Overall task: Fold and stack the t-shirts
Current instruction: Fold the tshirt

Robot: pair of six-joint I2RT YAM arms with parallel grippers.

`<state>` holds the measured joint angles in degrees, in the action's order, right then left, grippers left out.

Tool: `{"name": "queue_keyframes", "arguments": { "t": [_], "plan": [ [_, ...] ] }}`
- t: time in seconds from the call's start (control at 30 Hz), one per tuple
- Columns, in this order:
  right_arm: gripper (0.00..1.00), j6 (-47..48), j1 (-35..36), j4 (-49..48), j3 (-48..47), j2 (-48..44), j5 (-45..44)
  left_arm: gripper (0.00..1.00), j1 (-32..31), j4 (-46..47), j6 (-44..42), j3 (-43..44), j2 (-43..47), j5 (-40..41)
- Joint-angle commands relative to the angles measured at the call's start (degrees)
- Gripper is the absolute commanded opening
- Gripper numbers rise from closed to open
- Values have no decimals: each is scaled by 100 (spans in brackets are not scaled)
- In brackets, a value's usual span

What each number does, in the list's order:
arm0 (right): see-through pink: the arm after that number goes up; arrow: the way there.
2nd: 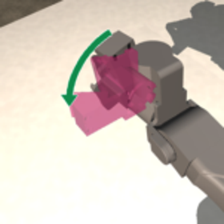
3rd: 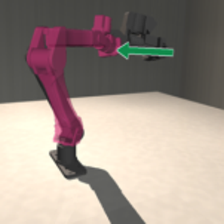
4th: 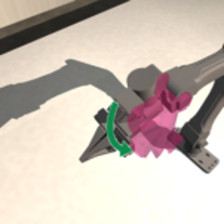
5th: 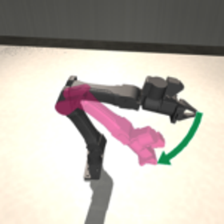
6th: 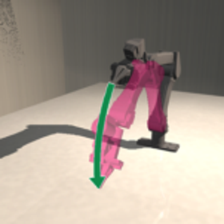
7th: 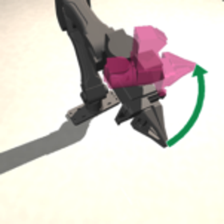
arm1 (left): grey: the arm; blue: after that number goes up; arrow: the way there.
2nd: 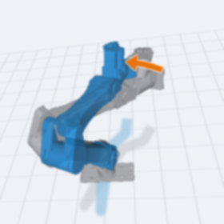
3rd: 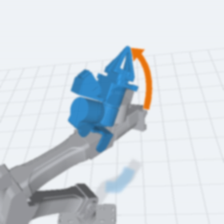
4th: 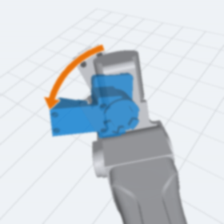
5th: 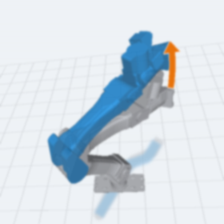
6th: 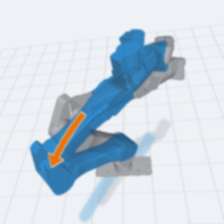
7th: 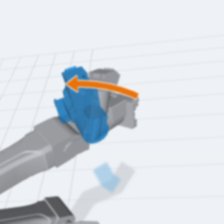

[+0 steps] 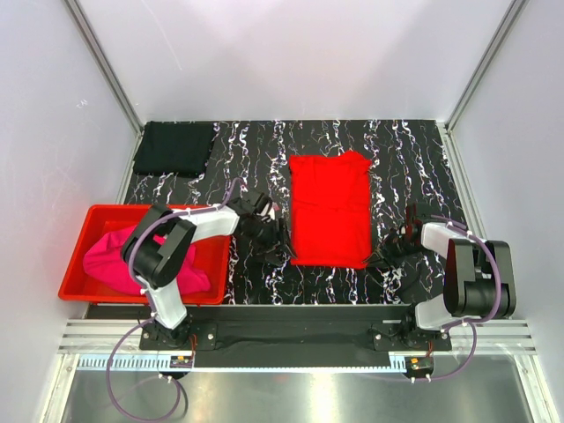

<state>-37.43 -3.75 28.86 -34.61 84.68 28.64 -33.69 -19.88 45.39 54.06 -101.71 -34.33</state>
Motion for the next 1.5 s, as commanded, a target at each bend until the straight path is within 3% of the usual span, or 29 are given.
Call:
{"name": "queue_keyframes", "arguments": {
  "t": [0.0, 0.37, 0.93, 1.1, 1.13, 1.23, 1.47],
  "plan": [
    [2, -37, -3, -127, -28, -110, -69, 65, -111, -112, 251, 201, -261, 171],
    [1, 43, -3, 49, -90, -329, -236, 58, -278, -833, 1007, 509, -490, 998],
    [0, 78, -3, 32, -37, -347, -263, 53, -463, -534, 1569, 588, -956, 717],
    [0, 95, -3, 14, -46, -330, -184, 36, -437, -211, 1684, 334, -929, 665],
    [0, 96, -3, 5, -37, -339, -166, 22, -428, -148, 1675, 333, -982, 638],
    [0, 209, 6, 31, -63, -303, -105, 0, -419, -243, 1343, 551, -1000, 777],
    [0, 649, 102, 611, -502, -663, -184, 0, -436, -1202, 15, 1036, -527, 1446]
  ]
}}
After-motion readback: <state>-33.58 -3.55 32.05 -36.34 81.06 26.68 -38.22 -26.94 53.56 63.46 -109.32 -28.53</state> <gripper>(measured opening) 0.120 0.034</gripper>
